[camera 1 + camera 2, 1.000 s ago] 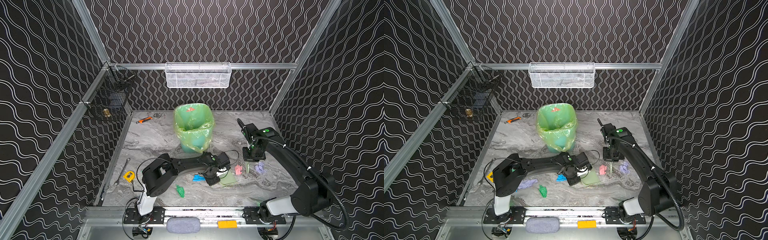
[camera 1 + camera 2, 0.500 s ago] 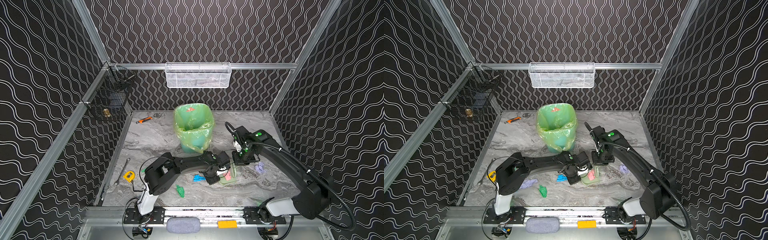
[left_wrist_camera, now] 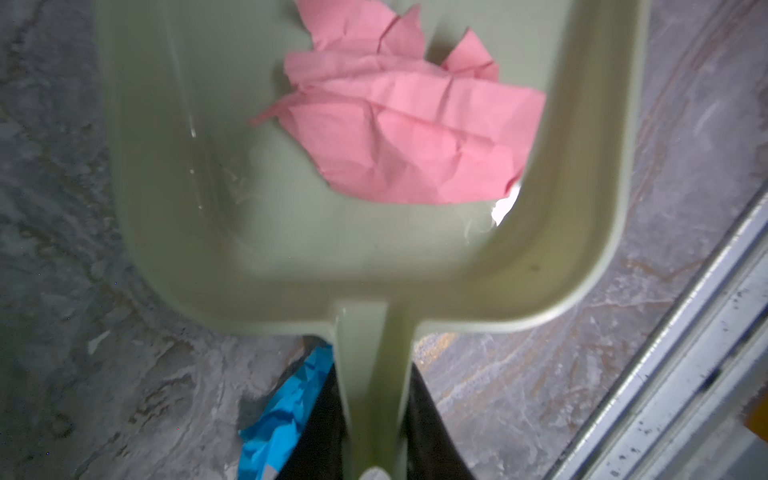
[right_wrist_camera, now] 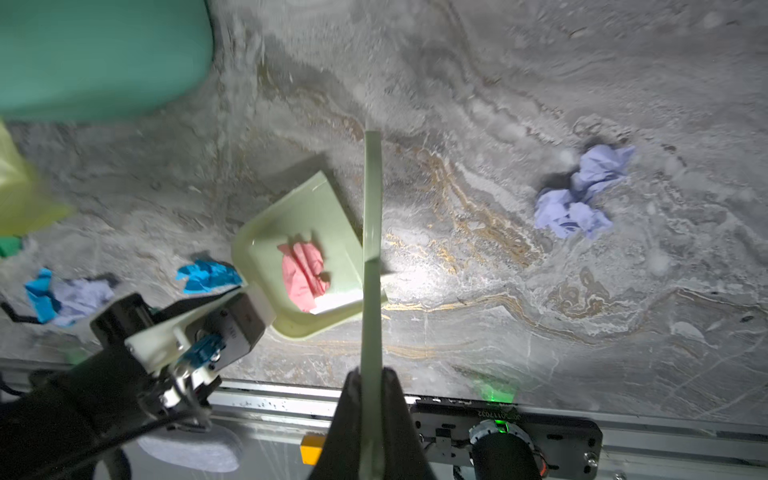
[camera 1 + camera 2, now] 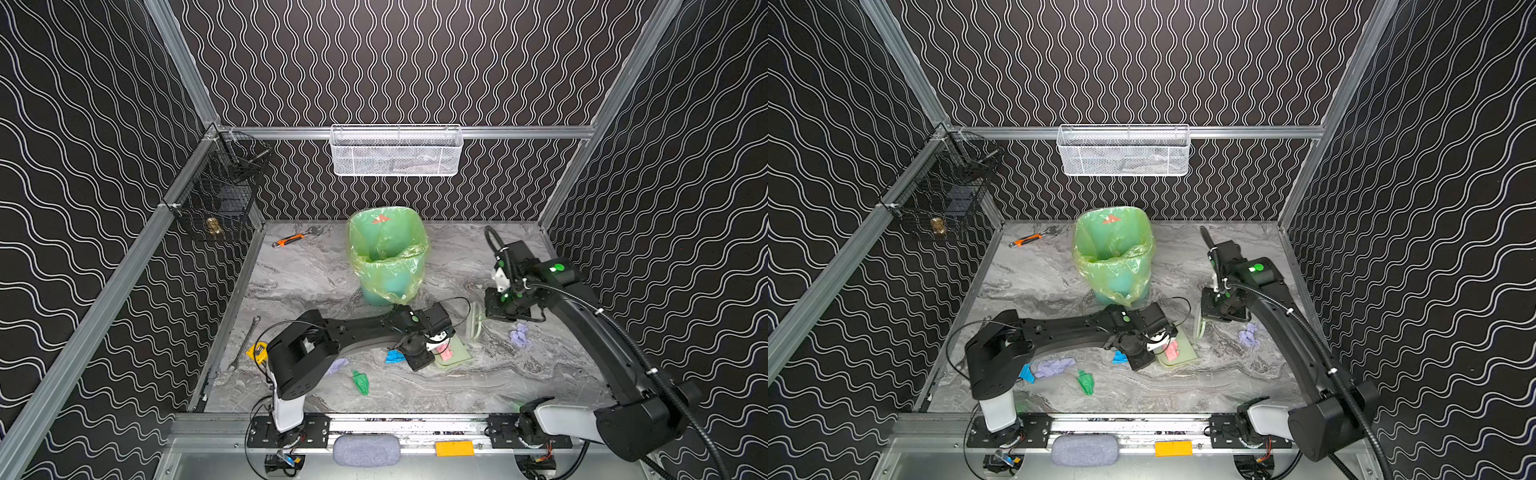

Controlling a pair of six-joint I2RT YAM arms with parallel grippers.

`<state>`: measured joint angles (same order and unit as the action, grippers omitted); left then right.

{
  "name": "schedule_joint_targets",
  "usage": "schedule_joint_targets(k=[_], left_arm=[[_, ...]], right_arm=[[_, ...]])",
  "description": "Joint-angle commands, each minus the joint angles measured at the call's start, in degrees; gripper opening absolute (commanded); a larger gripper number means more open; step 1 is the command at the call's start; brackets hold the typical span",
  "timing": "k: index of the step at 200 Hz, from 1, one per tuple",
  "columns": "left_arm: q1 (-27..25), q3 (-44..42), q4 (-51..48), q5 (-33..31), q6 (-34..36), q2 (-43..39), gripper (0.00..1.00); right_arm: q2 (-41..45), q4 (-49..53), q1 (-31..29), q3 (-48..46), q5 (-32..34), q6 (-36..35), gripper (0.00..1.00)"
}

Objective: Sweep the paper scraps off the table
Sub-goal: 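Lift the dustpan over the green bin with the left gripper and tip it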

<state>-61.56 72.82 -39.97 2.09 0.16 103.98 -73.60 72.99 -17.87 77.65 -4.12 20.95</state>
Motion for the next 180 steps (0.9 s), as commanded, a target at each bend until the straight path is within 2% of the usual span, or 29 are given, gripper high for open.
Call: schedule_joint_targets(k=[1,41,90,122,152,180], left_arm=[[-0.01,-0.40,0.37,-0.71,-1.64,-3.75,0.05],[-0.98,4.18,-7.62,-3.74,-2.58,-10.56,0.05],[-1.37,14.46,-18.72,-7.27,-4.64,-16.40,0.05],[-0.97,23.26,-26.59,-10.18,-6.28,-17.32,0.05],[3.37,29.99,-32.54,-10.55,-7.02,-17.61,0.05],[10.67,35.24,-36.31,-10.20,-5.53,-17.55,0.05]], right_arm=[[1.91,0.38,3.53,1.18,-2.93,-1.71,0.00],[3.64,-0.63,9.84,0.76,-5.38,-4.32,0.00],[3.70,-2.24,11.91,1.08,-8.39,-5.04,0.00],[3.58,-2.15,12.24,2.22,-9.27,-5.48,0.00],[3.70,-1.72,12.42,3.18,-10.12,-5.48,0.00],[3.89,-0.69,12.63,4.36,-10.12,-5.79,0.00]])
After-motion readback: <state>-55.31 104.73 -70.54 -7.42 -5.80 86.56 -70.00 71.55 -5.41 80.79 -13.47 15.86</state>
